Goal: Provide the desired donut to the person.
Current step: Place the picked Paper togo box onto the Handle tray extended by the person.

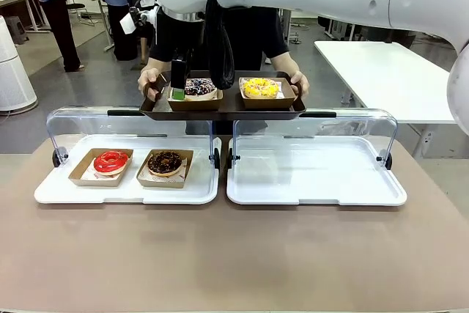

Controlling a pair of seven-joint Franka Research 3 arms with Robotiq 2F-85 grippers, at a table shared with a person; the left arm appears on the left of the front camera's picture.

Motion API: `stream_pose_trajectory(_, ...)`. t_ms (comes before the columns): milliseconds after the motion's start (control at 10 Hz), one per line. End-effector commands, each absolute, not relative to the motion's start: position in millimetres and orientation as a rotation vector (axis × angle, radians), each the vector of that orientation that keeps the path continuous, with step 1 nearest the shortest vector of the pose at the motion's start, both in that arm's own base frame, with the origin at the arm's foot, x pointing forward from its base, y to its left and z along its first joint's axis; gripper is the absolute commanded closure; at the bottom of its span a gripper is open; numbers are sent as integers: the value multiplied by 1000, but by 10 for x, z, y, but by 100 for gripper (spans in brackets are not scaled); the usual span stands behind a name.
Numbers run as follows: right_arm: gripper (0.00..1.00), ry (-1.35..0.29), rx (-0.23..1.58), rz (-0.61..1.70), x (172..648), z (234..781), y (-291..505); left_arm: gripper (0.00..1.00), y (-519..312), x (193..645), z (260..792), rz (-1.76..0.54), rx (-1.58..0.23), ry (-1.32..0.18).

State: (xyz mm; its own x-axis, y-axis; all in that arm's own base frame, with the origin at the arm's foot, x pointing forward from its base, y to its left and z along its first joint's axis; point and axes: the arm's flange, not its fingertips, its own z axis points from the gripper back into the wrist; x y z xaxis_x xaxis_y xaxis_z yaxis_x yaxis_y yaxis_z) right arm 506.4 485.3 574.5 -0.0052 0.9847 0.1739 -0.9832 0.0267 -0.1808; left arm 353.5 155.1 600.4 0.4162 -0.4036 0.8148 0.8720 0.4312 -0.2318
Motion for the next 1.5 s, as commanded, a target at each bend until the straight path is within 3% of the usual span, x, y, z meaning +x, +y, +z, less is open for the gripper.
stream_pose_trajectory(0, 0, -250, -5, 1612, 4879, 5961, 4609, 0, 1573, 3519, 6003, -907, -731, -755)
stream_pose_trajectory(400, 0, -329, -99, 1565, 4214, 6289, 3123, 0, 1573, 3519, 6003, -907, -731, -755)
stream_pose_trajectory(800, 0, -378, -81, 1540, 3971, 5904, 1686, 0, 1573, 3519, 6003, -907, -731, -755)
stream_pose_trajectory(1400, 0, -401, -44, 1466, 3833, 5880, 1193, 0, 1573, 3519, 6003, -907, -731, -755)
